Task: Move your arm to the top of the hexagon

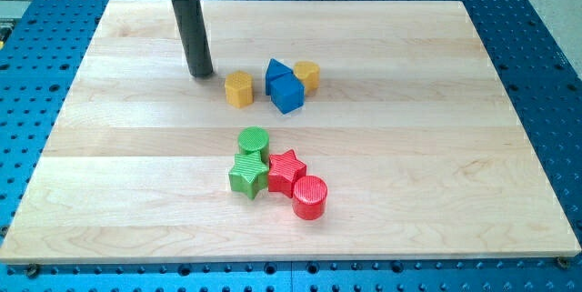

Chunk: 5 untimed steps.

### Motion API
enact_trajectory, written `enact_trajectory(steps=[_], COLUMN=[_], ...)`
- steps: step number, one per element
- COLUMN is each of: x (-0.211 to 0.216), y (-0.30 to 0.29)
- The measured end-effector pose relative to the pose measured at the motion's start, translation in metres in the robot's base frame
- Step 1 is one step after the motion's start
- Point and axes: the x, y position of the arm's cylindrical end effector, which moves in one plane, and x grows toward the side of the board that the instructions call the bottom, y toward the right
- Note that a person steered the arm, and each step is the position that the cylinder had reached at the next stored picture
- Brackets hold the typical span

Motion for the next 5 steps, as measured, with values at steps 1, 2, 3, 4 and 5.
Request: enact_trajectory(steps=[1,2,3,4,5], x=[0.000,0.000,-0.005,-0.026,-0.040], y=[0.001,0.001,0.006,0.039,0.049])
